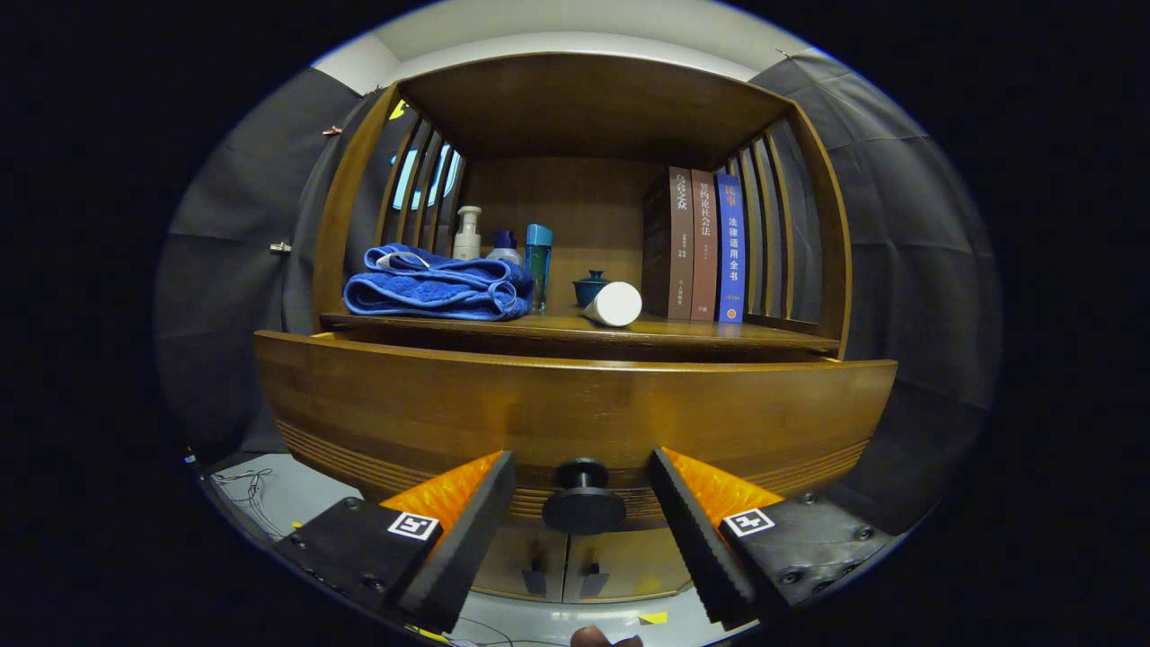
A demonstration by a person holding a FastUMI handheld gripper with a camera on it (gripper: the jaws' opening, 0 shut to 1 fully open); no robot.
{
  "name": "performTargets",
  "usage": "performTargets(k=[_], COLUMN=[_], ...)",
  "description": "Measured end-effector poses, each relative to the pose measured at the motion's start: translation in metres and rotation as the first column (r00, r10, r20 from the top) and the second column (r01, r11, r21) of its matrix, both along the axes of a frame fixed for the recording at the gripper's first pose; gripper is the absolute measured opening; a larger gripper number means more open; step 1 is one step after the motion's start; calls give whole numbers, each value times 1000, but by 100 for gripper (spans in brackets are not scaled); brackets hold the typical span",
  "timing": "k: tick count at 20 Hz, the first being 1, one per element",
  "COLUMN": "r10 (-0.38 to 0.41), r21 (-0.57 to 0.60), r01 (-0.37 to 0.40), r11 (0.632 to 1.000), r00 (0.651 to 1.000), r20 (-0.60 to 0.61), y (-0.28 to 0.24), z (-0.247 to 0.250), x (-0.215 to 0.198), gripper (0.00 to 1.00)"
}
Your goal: Pull open the drawer, take out the items inside it, and place them on the countertop above the cabinet.
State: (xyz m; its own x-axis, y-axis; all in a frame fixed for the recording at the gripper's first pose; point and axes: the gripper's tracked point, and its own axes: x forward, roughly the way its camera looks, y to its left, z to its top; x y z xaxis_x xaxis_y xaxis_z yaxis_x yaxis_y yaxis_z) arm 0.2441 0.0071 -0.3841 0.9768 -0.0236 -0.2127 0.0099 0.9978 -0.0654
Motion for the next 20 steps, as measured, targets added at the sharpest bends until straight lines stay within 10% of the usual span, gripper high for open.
performTargets(k=[20], r10=[-5], r21=[-45], r01=[5], r11=[999], r00=[1000], r20=[-8], y=[1], z=[-9], x=[59], gripper=[100])
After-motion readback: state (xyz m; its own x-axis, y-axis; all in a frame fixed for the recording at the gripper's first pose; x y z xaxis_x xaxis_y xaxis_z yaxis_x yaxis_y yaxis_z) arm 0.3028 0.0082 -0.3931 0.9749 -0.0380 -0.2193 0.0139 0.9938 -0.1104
